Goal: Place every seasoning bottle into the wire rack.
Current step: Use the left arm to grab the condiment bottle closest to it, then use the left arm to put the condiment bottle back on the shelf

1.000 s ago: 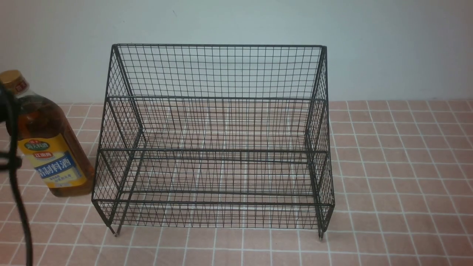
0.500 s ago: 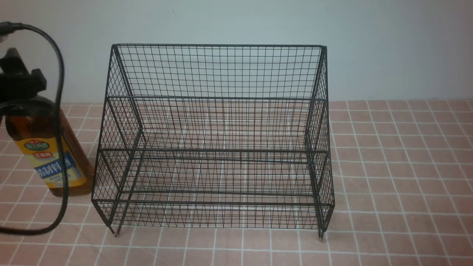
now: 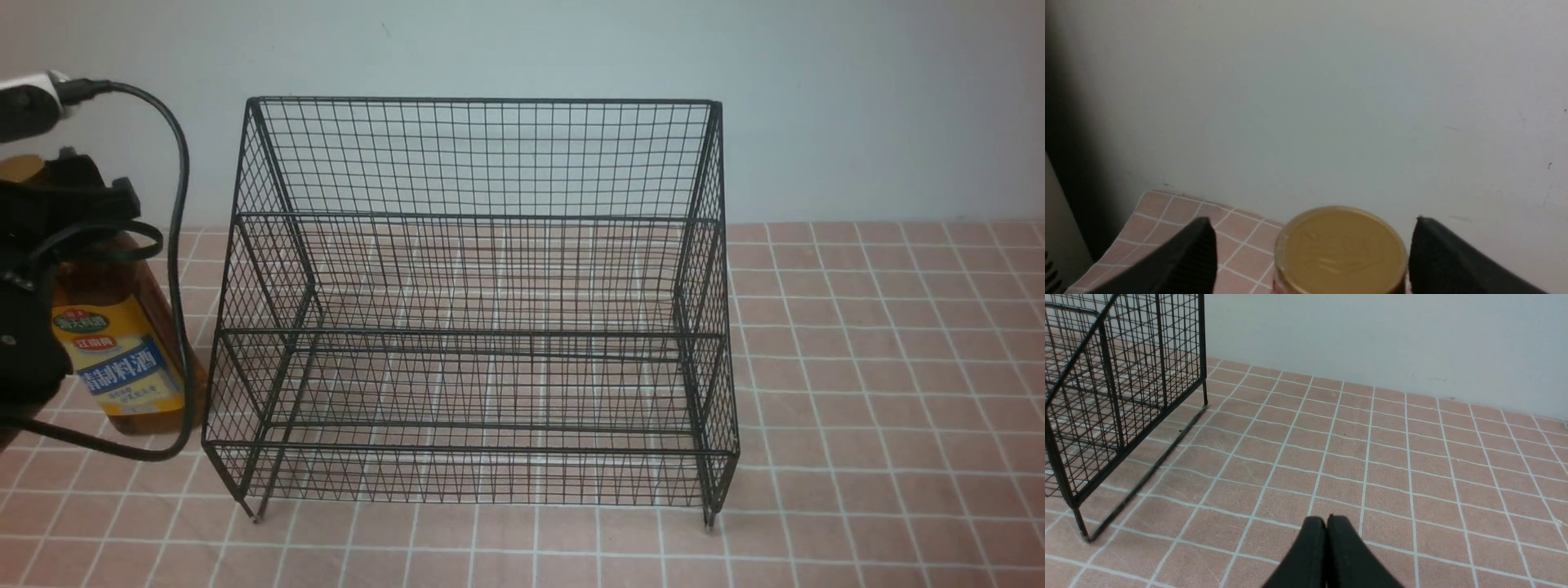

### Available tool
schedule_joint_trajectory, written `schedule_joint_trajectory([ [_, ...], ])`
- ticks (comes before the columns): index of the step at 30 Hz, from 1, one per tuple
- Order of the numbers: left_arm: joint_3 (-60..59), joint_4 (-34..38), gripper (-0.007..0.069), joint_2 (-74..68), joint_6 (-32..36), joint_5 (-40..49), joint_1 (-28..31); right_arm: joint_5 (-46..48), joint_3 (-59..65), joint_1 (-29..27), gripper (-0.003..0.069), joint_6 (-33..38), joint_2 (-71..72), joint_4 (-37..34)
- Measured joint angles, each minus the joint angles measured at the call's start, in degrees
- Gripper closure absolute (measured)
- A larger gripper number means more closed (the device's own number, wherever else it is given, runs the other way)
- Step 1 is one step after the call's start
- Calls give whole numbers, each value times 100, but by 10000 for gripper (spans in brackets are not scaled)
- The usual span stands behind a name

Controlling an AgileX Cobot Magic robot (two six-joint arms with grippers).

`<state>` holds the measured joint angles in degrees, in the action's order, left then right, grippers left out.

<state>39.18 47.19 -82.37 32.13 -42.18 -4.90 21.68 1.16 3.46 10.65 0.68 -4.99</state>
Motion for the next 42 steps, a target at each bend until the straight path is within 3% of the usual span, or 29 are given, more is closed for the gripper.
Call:
schedule_joint_trajectory([
  [4, 4, -69, 55, -104, 0, -82, 0, 0, 0, 0, 673, 0, 0, 0],
  [7, 48, -331, 103, -239, 0, -144, 0, 0, 0, 0, 673, 0, 0, 0],
  [12, 83, -679, 302, -448, -60, -176, 0, 0, 0, 0, 673, 0, 0, 0],
  [23, 81, -665, 317, -171, -58, 184, -19, 0, 0, 0, 673, 0, 0, 0],
  [28, 321, -545, 323, 227, 410, 673, -19, 0, 0, 0, 673, 0, 0, 0],
  [36, 1717, -159, 323, 1296, 1558, 1306, -37, 0, 0, 0, 673, 0, 0, 0],
  [42, 2460, 178, 323, 1883, 1789, 1861, -37, 0, 0, 0, 673, 0, 0, 0],
])
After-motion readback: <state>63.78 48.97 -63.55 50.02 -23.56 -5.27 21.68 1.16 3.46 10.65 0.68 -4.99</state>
